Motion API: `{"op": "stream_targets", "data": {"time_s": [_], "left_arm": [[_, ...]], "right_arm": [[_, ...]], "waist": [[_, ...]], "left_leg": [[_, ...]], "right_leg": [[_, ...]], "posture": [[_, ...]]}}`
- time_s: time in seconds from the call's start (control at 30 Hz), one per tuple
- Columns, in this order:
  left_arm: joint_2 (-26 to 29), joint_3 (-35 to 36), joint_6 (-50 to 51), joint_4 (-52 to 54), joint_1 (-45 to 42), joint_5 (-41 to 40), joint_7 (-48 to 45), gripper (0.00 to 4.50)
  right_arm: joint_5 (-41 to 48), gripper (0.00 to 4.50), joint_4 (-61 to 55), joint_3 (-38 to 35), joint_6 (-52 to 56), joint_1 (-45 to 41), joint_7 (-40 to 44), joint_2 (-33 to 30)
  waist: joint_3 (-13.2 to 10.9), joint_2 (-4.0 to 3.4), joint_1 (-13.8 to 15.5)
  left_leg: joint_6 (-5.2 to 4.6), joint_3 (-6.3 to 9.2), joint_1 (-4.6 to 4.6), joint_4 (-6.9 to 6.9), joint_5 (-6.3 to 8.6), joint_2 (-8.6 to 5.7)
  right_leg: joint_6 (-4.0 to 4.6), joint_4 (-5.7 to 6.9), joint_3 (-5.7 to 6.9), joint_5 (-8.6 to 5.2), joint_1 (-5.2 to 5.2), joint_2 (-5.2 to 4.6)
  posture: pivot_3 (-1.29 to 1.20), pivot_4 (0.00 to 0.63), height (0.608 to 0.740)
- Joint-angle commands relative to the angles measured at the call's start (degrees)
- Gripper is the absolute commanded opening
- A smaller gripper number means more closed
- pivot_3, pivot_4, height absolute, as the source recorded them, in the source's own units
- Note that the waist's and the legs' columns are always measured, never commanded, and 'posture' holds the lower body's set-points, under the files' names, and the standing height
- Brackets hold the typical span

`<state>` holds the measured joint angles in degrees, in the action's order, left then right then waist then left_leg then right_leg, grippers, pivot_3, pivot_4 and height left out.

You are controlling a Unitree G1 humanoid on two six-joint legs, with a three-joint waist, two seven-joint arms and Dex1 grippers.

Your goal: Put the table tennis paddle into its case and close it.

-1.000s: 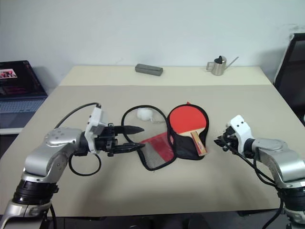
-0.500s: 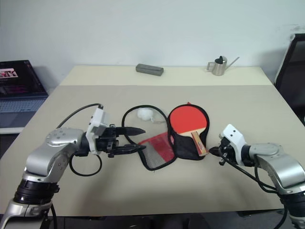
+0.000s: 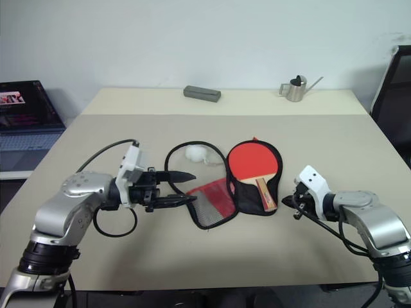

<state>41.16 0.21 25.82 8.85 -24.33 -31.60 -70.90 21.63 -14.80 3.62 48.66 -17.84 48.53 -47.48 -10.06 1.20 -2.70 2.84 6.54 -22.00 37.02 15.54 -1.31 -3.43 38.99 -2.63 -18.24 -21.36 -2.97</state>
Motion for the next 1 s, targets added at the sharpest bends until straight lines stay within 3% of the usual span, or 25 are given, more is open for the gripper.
{"op": "stream_targets", "data": {"time_s": [0.03,0.67,1.0], "left_arm": [[0.66,0.62,-0.39,2.08,-0.26,-0.65,-0.36,2.99],[1.09,1.32,-0.49,2.33,0.39,-0.67,0.27,2.99],[1.55,2.71,-0.86,1.61,1.17,-0.50,0.87,2.99]], "right_arm": [[0.41,0.05,-2.32,0.23,-0.76,0.33,0.94,-0.29],[1.12,0.05,-4.34,3.85,1.16,-2.67,-0.17,5.54],[0.90,0.05,-2.88,-0.01,0.14,-1.91,1.49,0.57]], "waist": [[0.00,0.00,0.02],[0.00,0.00,-0.11],[0.00,0.00,-0.05]], "left_leg": [[0.00,0.00,0.00,0.00,0.00,0.00],[0.00,0.02,0.01,0.00,0.00,0.01],[0.00,0.02,0.01,0.00,0.00,-0.01]], "right_leg": [[0.00,0.00,0.00,0.00,0.00,0.00],[0.00,0.01,0.00,0.00,0.00,0.00],[0.00,0.01,0.00,0.00,0.00,-0.01]], "posture": [[0.00,0.150,0.740],[0.00,0.150,0.740],[0.00,0.150,0.740]]}}
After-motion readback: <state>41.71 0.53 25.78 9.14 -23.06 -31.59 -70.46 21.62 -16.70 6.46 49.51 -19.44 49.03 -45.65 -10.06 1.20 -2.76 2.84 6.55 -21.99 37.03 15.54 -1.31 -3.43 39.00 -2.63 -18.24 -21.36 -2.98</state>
